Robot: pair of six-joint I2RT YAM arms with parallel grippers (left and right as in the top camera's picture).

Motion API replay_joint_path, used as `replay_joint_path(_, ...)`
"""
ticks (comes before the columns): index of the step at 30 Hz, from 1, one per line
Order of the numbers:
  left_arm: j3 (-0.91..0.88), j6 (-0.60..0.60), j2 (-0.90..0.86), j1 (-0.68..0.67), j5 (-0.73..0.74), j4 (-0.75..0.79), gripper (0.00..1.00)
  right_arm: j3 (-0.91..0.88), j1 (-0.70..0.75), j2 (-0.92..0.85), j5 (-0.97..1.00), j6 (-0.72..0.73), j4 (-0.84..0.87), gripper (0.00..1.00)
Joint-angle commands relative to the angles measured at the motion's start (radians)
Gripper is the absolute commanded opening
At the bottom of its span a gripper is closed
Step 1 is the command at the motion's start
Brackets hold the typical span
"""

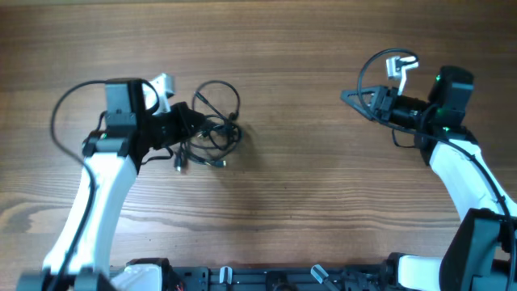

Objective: Untangle cables

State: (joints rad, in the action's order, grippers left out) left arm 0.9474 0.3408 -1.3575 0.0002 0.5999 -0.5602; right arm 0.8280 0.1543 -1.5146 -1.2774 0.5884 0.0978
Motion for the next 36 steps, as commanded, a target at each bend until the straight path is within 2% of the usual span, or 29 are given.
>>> replay_joint_path(1, 0.008, -0.050, -0.088, -0.003, 0.211, 0.031, 0.04, -0.018, -0.053, -0.002, 0.001, -0.096, -0.052, 0.06)
replay_joint_path(4, 0.008, -0.049, -0.097, -0.017, 0.222, 0.068, 0.04, -0.024, -0.140, -0.002, 0.001, -0.174, -0.085, 0.11)
replay_joint_path(9, 0.008, -0.050, -0.097, -0.052, 0.222, 0.079, 0.04, -0.024, -0.247, -0.002, 0.031, -0.193, -0.108, 0.15)
replay_joint_path(12, 0.008, -0.045, -0.095, -0.064, 0.223, 0.109, 0.04, -0.024, -0.319, -0.002, 0.116, -0.193, -0.185, 0.28)
replay_joint_path(13, 0.008, -0.033, -0.093, -0.061, 0.237, 0.129, 0.04, -0.024, -0.344, -0.002, 0.163, -0.192, -0.216, 0.36)
replay_joint_path(16, 0.008, 0.042, -0.083, -0.031, 0.348, 0.205, 0.04, -0.024, -0.428, -0.002, 0.322, -0.163, -0.287, 0.39)
replay_joint_path(20, 0.008, 0.171, -0.082, 0.014, 0.416, 0.242, 0.04, -0.024, -0.510, -0.002, 0.408, -0.130, -0.272, 0.41)
replay_joint_path(24, 0.008, 0.173, -0.082, 0.058, 0.653, 0.243, 0.04, -0.024, -0.535, -0.002, 0.520, -0.013, -0.238, 0.44)
replay_joint_path(29, 0.008, 0.172, -0.082, 0.090, 0.864, 0.243, 0.04, -0.024, -0.537, -0.002, 0.522, 0.043, -0.179, 0.52)
replay_joint_path(36, 0.008, 0.154, -0.083, 0.090, 0.822, 0.242, 0.04, -0.024, -0.538, -0.002, 0.340, 0.051, -0.177, 0.55)
